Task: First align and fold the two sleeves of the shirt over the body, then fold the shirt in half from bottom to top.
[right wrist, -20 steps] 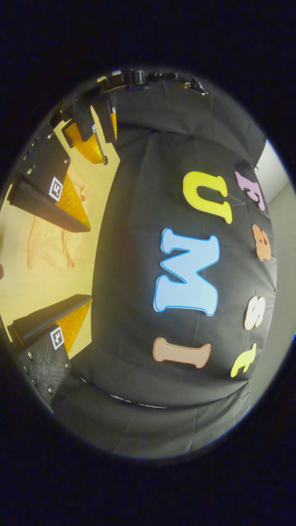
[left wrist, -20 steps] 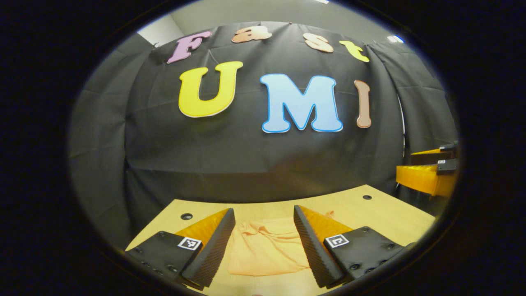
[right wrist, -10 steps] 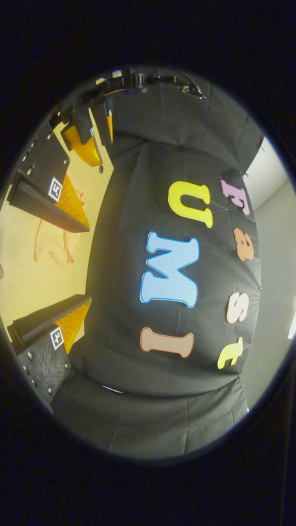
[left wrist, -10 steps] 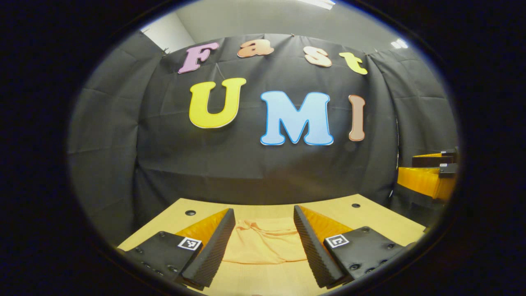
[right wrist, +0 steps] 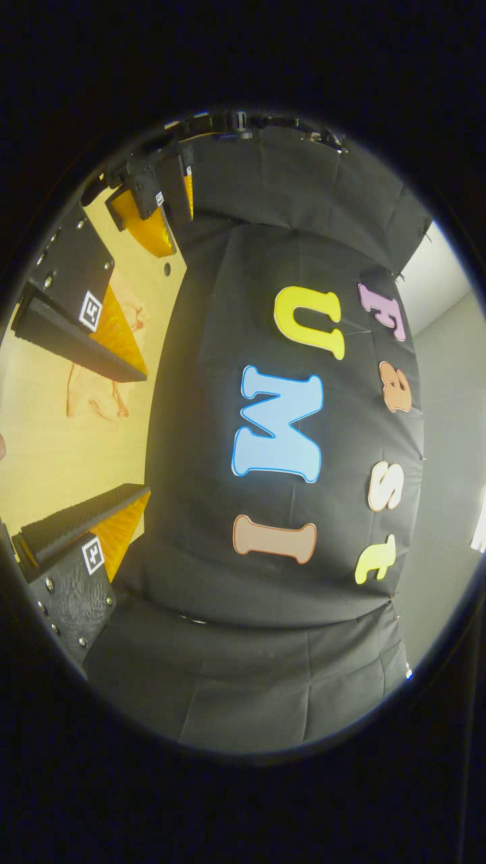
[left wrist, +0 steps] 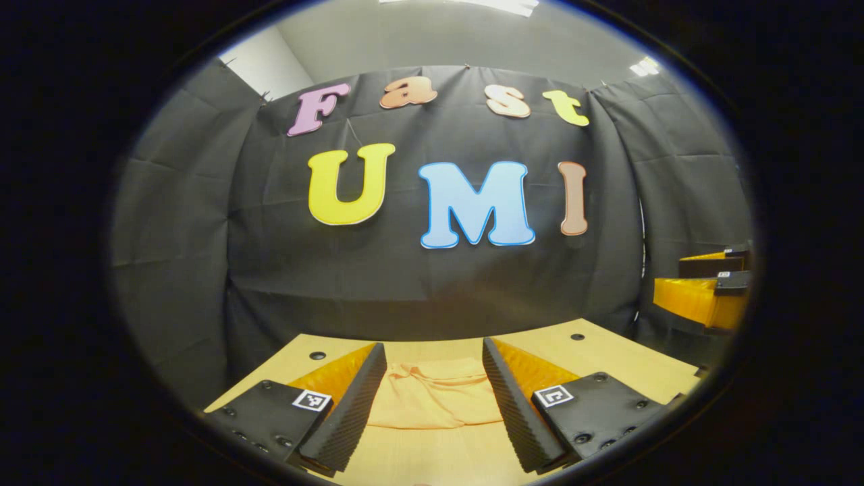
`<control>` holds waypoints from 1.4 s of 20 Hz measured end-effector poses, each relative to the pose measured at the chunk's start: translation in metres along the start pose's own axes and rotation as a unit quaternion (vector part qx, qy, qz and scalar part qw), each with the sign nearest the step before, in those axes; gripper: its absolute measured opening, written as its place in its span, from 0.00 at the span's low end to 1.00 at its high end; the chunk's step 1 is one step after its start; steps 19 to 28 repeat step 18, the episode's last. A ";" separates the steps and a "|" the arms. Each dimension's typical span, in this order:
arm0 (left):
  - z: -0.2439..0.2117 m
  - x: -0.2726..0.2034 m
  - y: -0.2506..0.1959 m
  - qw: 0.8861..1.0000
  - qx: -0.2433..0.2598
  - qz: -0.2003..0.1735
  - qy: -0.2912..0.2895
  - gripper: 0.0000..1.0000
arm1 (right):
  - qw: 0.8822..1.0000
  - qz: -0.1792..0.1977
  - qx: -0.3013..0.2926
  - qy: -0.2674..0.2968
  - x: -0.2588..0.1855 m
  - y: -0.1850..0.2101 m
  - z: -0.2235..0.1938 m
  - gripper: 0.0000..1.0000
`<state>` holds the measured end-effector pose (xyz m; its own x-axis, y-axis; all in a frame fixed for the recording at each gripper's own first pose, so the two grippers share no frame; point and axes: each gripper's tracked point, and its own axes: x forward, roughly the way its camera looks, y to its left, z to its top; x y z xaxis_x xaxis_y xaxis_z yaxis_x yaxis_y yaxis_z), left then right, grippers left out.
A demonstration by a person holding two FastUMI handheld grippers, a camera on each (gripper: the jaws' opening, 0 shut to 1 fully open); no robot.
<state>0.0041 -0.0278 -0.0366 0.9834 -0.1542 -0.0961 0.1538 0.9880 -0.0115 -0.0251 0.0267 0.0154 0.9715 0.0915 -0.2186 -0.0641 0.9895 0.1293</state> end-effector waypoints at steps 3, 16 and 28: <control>0.003 0.003 0.008 1.000 0.006 -0.002 -0.004 0.94 | 1.000 -0.008 0.006 0.001 0.003 0.004 0.001 0.95; 0.011 0.010 0.020 1.000 0.007 -0.023 -0.017 0.94 | 0.999 -0.032 -0.004 -0.008 -0.002 0.014 0.005 0.94; 0.010 0.009 0.016 1.000 0.007 -0.023 -0.017 0.94 | 0.999 -0.036 -0.008 -0.016 -0.005 0.005 0.009 0.95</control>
